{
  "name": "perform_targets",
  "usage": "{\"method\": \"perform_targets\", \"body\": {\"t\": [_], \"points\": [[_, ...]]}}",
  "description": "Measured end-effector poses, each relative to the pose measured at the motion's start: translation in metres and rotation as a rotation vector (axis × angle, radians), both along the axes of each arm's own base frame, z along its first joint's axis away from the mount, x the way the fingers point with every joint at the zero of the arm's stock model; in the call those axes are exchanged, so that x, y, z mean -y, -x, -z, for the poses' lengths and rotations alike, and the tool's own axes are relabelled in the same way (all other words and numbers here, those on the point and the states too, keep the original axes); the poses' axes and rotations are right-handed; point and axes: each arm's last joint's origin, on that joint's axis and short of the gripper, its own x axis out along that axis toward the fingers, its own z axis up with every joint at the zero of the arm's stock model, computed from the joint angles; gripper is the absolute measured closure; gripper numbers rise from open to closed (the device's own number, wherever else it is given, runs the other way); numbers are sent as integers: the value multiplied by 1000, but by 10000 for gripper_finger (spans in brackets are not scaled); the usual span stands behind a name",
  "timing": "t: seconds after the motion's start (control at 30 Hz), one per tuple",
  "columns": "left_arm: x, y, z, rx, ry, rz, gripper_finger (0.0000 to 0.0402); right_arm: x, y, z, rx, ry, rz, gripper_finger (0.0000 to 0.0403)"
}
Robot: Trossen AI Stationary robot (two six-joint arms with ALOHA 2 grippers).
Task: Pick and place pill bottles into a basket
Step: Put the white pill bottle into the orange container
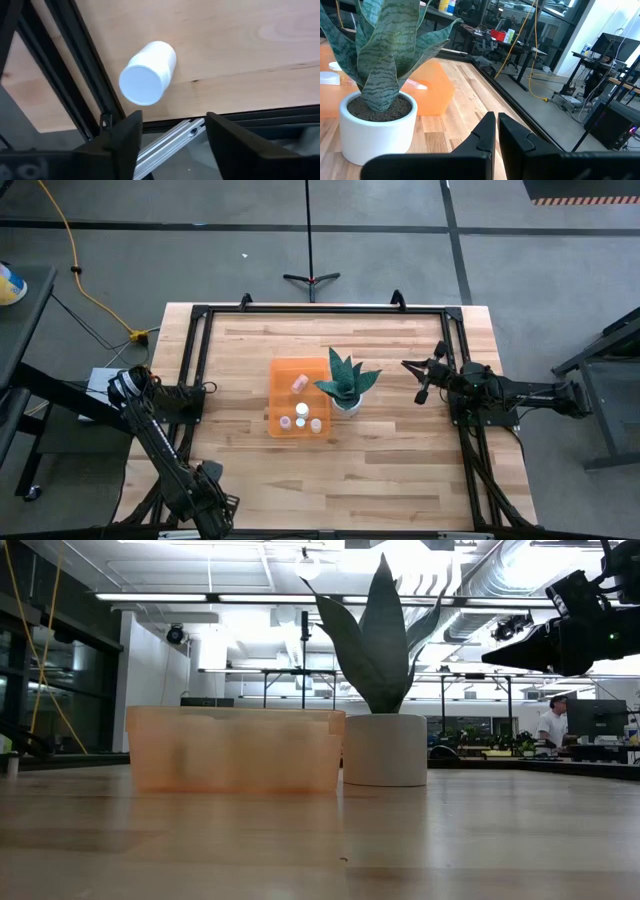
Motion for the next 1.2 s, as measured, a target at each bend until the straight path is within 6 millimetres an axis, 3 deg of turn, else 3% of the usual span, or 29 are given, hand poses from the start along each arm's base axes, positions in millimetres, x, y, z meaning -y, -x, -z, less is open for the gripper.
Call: {"method": "perform_targets", "body": {"t": [0.23, 0.4, 1.0, 1.2], "points": [[-3, 2, 0, -13, -36, 17, 56, 0, 0, 0, 0, 0, 0, 391], [-7, 6, 12, -33, -61, 22, 22, 0, 0, 0, 0, 0, 0, 391], [-9, 18, 59, -22, 0, 29, 19, 0, 0, 0, 0, 0, 0, 391], [-8, 17, 60, -6, 24, 44, 58, 0, 0, 0, 1, 0, 0, 391]]}}
